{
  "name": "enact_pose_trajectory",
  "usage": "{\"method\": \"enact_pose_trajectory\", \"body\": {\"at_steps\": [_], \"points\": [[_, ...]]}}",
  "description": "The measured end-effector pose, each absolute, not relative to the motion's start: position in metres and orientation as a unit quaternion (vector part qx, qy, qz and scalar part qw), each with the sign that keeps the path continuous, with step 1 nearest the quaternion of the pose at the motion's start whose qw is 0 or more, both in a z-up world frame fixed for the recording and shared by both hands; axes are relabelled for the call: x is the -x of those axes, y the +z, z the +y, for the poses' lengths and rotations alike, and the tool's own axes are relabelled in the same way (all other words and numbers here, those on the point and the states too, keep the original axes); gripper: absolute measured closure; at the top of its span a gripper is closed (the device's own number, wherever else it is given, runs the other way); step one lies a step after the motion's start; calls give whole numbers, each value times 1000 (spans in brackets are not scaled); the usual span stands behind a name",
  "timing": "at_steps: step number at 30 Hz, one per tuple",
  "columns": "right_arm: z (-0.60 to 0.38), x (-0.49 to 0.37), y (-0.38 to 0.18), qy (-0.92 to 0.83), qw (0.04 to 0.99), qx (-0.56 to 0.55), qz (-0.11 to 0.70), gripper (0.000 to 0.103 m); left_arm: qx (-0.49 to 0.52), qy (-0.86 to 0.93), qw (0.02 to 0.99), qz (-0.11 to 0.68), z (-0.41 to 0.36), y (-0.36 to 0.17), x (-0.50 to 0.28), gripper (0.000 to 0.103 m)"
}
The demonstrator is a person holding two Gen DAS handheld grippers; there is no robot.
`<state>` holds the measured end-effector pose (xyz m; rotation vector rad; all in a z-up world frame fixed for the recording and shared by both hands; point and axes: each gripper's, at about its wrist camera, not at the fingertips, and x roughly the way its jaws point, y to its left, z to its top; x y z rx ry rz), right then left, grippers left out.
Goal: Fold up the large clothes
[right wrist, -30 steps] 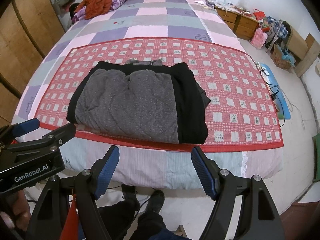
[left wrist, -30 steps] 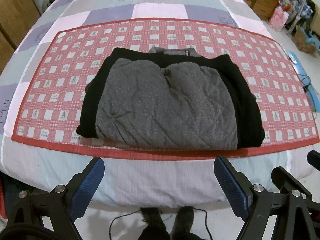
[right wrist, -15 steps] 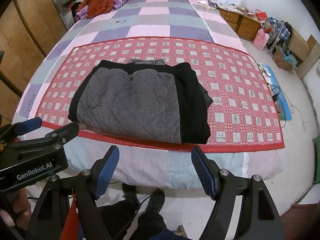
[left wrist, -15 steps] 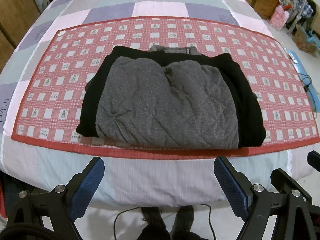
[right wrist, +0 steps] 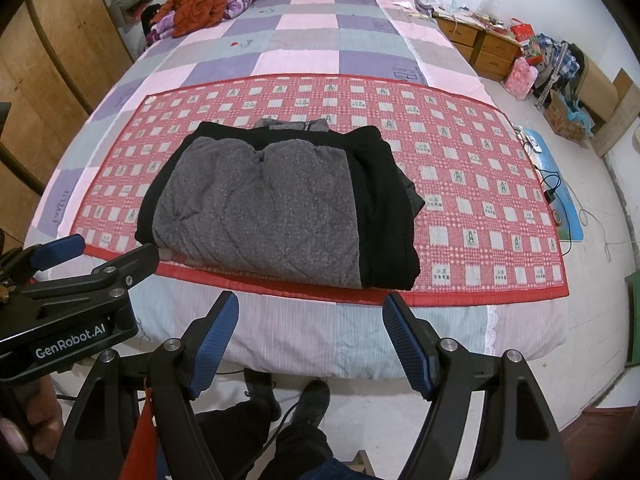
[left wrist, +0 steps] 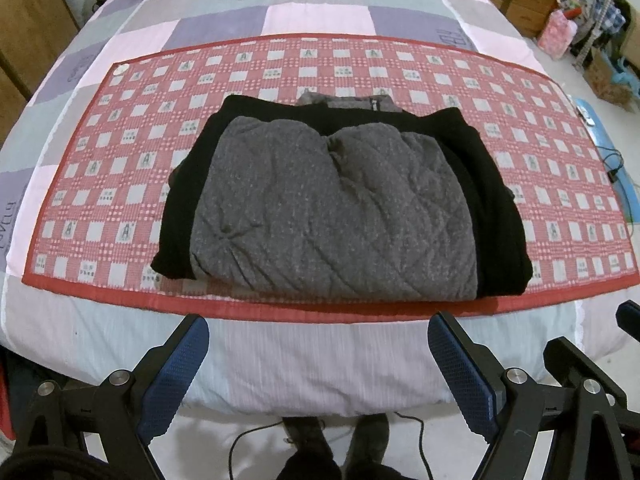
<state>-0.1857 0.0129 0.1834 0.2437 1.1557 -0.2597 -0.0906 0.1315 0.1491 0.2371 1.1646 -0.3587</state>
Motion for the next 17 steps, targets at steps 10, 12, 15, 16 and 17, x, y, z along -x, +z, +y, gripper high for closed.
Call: {"method": "enact_pose_trajectory", "body": {"at_steps": [10,12,15,16,17], "points": [[13,185,184,-122,822,-115,544,26,-111,-167,813,547,130,150,89,11],[14,184,184,-122,822,-115,544,26,-112,-166,812,548,132,147,90,11],[15,183,184,-123,822,-115,544,26,-113,-167,811,549,135,142,90,11],[15,183,184,-122,822,-115,544,26,-113,-166,811,549,135,141,90,11],[15,183,184,-122,822,-115,544,26,-113,-166,811,549,135,143,89,11]]}}
